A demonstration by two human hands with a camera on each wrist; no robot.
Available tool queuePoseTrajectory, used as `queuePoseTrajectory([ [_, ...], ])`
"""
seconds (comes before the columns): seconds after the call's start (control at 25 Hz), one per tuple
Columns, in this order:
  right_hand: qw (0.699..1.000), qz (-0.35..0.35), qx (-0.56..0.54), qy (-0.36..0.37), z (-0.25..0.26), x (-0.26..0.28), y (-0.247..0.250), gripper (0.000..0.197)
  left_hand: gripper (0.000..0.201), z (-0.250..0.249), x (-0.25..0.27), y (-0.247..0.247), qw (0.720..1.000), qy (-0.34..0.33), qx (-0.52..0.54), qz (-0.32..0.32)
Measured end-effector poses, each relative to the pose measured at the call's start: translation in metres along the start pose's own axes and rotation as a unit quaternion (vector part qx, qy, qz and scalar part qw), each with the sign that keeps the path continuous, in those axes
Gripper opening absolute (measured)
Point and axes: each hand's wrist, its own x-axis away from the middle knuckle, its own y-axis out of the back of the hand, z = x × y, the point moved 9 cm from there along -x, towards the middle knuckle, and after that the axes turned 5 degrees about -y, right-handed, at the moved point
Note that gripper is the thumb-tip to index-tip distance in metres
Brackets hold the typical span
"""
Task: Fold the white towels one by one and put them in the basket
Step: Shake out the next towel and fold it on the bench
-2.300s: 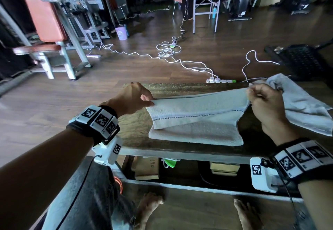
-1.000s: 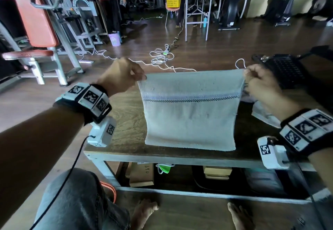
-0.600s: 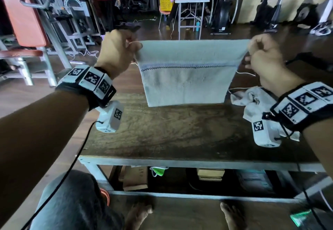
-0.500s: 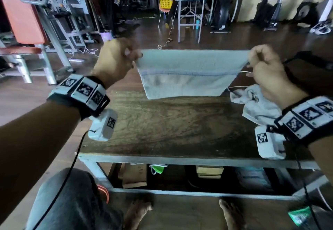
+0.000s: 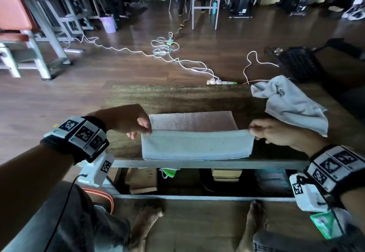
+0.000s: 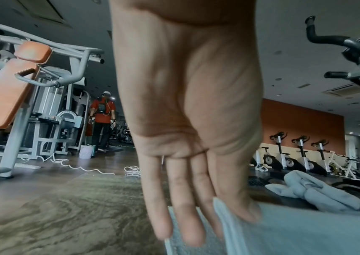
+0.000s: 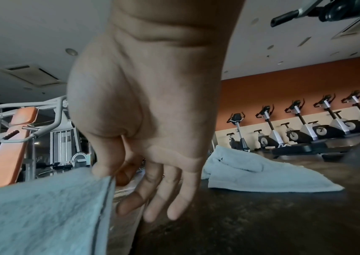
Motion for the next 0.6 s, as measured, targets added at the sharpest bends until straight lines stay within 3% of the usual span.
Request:
queuePoseTrajectory([
  [0.24,0.989,-0.145,0.001,0.004,0.020,-0.066,0.023,0.013,0.020,0.041,-0.058,0.025,0.980,0.042,-0.022,-0.194],
  [0.44,0.979,-0.194,0.053,-0.039,0.016,-0.122,0.018,0.013,0.015,0.078,-0.098,0.012,0.962,0.107,0.013,-0.250],
  [0.6,0.978,-0.193,0.064,-0.051,0.010,-0.146,0.004,0.014,0.004,0.101,-0.115,-0.001,0.960,0.141,0.018,-0.242],
])
